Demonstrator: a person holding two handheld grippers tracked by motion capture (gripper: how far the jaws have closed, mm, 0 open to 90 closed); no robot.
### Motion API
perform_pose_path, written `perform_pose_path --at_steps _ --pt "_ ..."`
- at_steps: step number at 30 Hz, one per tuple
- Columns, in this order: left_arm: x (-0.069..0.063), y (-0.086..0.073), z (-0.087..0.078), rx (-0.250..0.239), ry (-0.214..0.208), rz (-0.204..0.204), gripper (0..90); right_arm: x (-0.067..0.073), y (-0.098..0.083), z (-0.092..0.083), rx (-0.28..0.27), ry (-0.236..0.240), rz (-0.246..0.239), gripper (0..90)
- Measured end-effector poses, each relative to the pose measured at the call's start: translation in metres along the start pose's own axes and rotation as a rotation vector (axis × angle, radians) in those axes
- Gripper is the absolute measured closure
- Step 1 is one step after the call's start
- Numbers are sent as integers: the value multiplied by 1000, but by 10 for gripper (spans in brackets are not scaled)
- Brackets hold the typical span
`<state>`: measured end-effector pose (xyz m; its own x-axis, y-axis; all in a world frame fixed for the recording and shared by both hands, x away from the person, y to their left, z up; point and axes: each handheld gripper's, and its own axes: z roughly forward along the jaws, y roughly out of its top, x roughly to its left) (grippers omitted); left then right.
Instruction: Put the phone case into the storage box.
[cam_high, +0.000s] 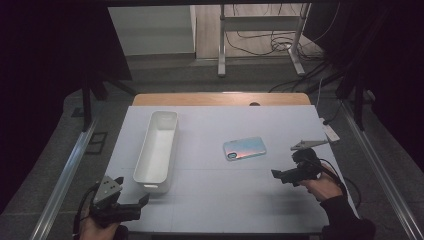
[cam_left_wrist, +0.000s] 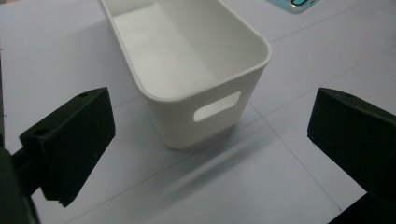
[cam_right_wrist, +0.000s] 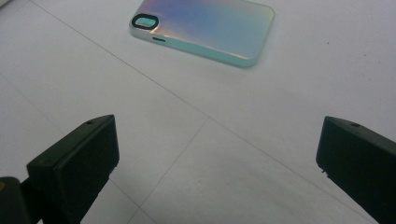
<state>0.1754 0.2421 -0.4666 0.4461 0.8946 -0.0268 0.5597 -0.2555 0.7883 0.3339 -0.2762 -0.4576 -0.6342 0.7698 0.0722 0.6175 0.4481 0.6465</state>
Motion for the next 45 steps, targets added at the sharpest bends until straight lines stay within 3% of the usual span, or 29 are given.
perform_pose_path --at_steps 19,31,45 --pt "0 0 0 -1 -3 1 14 -1 18 17 26 0 -37 0" --pt "0 0 0 0 -4 4 14 -3 30 28 38 29 -56 0" --pt "0 0 0 0 -6 4 15 -4 41 44 57 41 -48 0"
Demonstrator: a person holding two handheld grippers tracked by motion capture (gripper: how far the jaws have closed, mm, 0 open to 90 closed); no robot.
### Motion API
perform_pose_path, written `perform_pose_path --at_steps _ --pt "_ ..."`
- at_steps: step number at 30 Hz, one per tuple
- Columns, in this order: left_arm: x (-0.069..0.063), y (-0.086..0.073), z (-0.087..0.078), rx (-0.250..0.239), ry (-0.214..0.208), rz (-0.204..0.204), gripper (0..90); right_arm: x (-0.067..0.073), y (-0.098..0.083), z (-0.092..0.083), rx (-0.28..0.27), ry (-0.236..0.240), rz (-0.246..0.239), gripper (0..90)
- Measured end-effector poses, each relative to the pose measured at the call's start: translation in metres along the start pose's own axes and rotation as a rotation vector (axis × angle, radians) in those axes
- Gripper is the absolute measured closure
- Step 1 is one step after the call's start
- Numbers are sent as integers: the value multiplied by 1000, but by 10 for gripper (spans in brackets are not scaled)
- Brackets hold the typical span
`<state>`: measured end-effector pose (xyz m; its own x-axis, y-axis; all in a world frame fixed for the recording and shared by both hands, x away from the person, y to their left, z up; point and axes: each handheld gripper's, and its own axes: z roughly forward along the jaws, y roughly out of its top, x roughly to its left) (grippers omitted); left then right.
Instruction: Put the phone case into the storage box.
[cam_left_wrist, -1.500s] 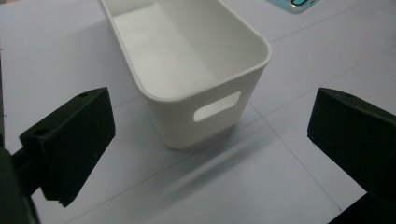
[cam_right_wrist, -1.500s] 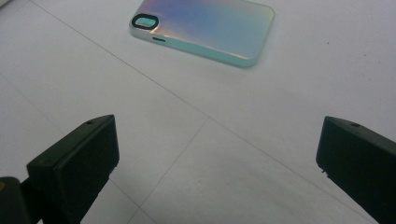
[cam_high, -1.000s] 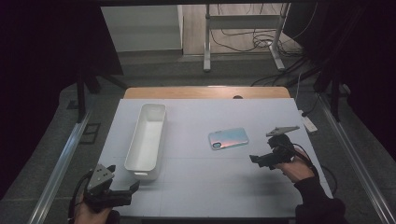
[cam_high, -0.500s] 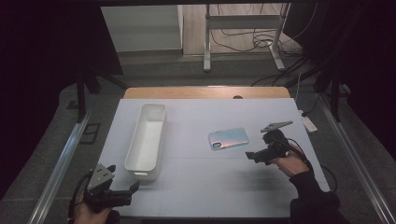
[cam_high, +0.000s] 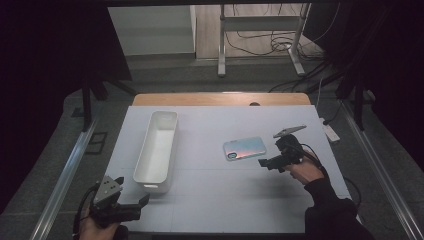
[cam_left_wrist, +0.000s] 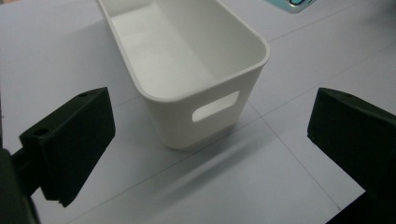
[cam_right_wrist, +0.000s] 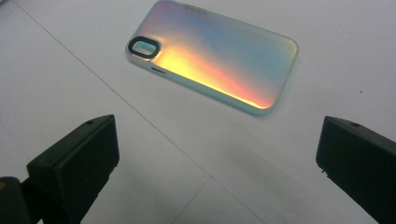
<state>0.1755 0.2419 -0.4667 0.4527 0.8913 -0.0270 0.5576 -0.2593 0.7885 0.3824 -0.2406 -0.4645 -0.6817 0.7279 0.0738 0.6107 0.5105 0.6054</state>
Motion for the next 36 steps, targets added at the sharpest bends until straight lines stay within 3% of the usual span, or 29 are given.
perform_pose_path --at_steps 36 --pt "1 0 0 -2 -7 0 14 -8 37 36 55 -41 6 0"
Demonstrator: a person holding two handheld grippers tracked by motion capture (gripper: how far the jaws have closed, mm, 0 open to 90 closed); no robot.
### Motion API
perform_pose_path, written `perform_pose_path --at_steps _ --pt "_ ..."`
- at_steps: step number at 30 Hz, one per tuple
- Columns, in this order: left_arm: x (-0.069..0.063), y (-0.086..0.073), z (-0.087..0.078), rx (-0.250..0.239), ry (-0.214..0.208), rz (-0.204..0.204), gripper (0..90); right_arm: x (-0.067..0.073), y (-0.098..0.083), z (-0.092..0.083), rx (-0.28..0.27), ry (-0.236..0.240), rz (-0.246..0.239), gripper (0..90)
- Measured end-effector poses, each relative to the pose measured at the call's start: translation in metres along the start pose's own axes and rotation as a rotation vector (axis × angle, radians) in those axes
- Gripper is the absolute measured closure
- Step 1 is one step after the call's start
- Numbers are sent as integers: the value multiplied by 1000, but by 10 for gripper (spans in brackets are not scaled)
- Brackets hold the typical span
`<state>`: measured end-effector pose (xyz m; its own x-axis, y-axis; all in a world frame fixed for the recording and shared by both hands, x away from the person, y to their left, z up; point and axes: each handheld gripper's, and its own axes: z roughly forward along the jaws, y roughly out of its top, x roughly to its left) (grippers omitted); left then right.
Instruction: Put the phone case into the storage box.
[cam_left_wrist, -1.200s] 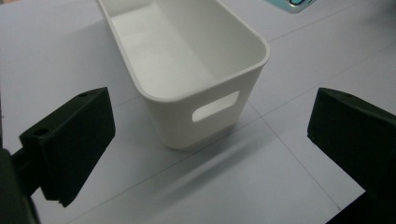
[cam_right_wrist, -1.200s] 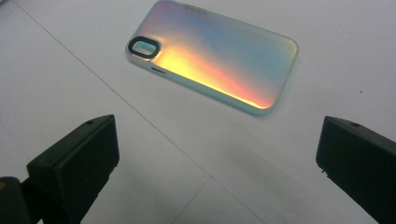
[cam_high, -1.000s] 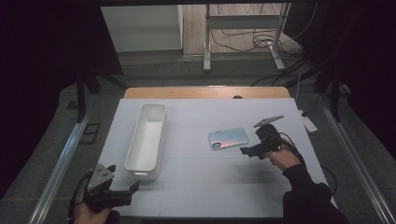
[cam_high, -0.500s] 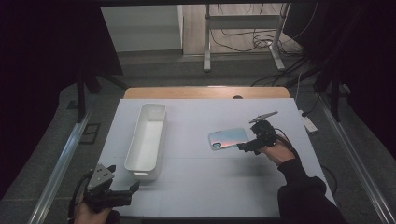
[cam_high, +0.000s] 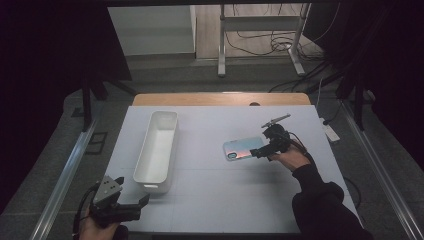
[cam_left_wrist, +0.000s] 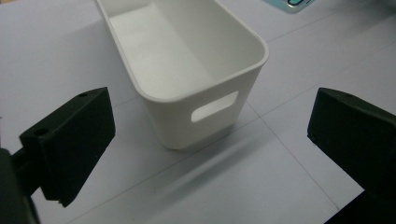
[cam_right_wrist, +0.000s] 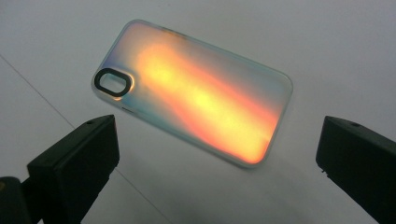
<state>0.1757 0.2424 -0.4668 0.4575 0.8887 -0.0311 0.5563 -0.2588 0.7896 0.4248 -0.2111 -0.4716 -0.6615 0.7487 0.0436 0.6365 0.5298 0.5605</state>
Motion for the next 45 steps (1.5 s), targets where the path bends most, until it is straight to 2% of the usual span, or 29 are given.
perform_pose_path --at_steps 4,21,25,28,29,31,36,37,38,40,41,45 --pt "0 0 0 0 -1 0 14 -1 3 3 -12 12 9 0" --pt "0 0 0 0 -3 -1 14 -1 26 18 31 6 3 0" --pt "0 0 0 -1 -4 -1 14 -1 30 20 32 -8 -5 37" --pt "1 0 0 -1 -4 -2 15 -1 33 21 30 -8 -6 137" --pt "1 0 0 -1 -4 -2 15 0 33 21 34 -6 -7 196" --pt "1 0 0 -2 -5 -2 15 0 34 22 50 0 -14 320" --pt "1 0 0 -2 -5 -1 15 -1 34 22 77 10 -37 706" --pt "1 0 0 -2 -5 -1 15 -2 35 22 76 11 -40 752" --pt "1 0 0 -2 -5 -1 15 -2 35 22 76 11 -40 752" --pt "1 0 0 -2 -5 -2 15 -4 35 22 77 20 -45 874" --pt "1 0 0 -2 -5 -1 15 -4 36 23 76 25 -39 892" --pt "1 0 0 -2 -5 -1 15 -6 36 28 85 8 -39 893"
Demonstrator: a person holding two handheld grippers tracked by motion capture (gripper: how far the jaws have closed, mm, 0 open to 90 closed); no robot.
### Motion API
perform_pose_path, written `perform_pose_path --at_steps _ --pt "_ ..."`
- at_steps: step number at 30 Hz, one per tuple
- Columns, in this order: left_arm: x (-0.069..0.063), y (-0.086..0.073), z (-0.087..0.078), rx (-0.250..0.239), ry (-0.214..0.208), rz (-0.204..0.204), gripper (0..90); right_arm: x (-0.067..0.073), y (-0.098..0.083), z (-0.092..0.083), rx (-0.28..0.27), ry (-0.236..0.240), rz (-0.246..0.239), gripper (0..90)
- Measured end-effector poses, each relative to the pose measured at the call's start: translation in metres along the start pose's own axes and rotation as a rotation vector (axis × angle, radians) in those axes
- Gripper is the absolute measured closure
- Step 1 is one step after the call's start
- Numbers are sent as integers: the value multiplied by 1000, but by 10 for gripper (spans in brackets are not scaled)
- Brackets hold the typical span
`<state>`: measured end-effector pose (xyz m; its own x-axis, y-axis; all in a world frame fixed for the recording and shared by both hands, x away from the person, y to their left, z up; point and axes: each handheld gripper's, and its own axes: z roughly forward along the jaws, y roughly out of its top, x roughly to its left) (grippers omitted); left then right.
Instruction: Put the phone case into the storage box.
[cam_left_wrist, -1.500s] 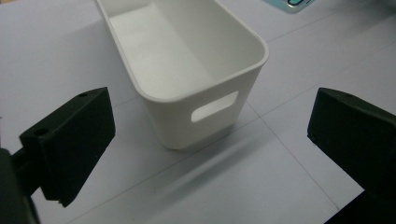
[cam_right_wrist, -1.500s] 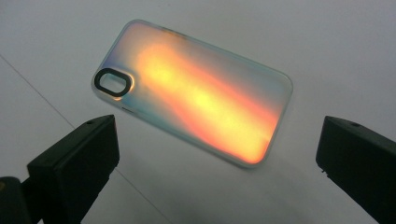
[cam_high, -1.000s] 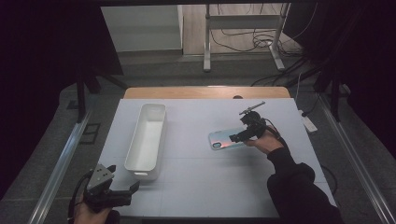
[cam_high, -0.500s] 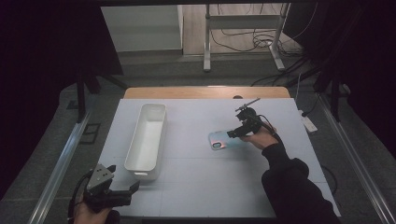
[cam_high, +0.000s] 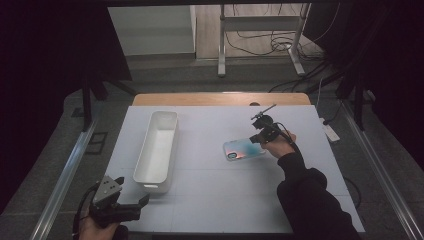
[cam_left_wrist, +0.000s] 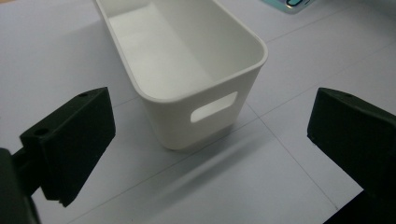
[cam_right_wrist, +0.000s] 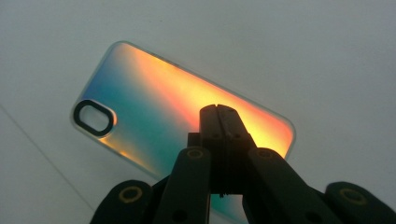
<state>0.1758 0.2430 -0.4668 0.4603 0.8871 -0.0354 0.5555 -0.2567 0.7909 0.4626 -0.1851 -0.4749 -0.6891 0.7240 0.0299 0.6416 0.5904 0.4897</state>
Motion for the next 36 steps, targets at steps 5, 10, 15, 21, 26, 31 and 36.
perform_pose_path --at_steps 5,10,15,21,26,31,36 --pt "0 0 0 0 -1 -2 15 -4 2 7 -8 -10 13 893" --pt "0 0 0 -1 -1 -2 16 -9 3 13 -14 -23 37 893" --pt "1 0 0 -1 -2 -5 16 -14 4 18 -10 -34 49 893" --pt "1 0 0 -1 -2 -6 16 -17 9 21 -19 -60 54 893" --pt "1 0 0 -1 -2 -5 17 -19 12 24 -16 -69 55 893" --pt "1 0 0 -1 -3 -5 16 -21 13 29 -10 -82 59 893" --pt "1 0 0 -1 -3 -5 16 -24 13 31 -9 -94 67 893"
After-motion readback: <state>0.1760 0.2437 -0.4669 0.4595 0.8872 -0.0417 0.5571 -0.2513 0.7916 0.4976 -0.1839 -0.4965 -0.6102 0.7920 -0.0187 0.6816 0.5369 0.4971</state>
